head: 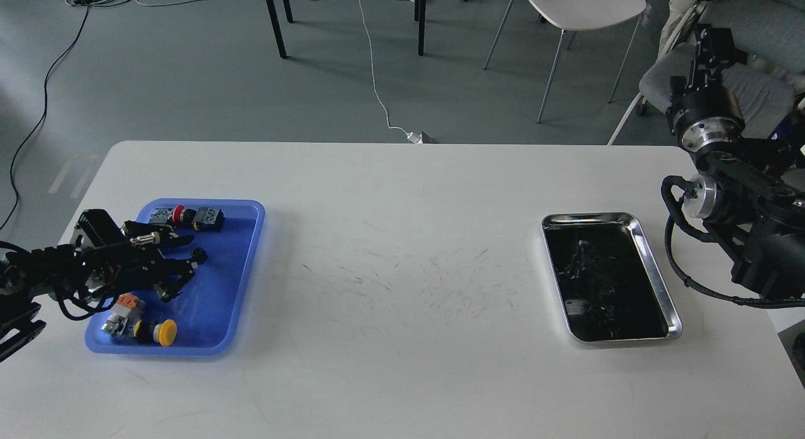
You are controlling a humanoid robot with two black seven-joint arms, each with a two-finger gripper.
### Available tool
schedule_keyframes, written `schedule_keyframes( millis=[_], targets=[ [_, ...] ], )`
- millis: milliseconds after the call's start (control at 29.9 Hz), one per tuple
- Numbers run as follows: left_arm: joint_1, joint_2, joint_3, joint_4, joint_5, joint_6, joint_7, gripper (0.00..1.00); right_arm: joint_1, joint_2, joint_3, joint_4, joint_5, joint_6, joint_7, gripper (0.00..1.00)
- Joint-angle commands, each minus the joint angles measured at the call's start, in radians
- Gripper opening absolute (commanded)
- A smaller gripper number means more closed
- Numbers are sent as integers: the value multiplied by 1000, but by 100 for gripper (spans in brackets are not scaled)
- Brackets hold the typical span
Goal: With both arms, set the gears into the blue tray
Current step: 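Lower the left gripper into the blue tray and release the part, then lift the left gripper up away from the blue tray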
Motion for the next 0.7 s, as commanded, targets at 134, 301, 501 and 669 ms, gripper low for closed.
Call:
schedule_keyframes(
  millis=[134, 301, 501, 669],
  targets=[
    [-72, 24, -5, -1, -248, -5, 0, 60, 1, 0, -2, 0, 0, 1, 0, 96],
    [-133, 27, 1, -1, -478, -13, 0, 73, 1, 2, -2, 0, 0, 0, 0, 96],
    [-158, 16, -13, 0, -749, -13, 0, 88, 1, 0, -4, 0, -2, 0, 0, 96],
    [-185, -25, -18, -6, -1001, -13, 0, 95, 7, 2, -10, 1, -2, 0, 0, 96]
  ],
)
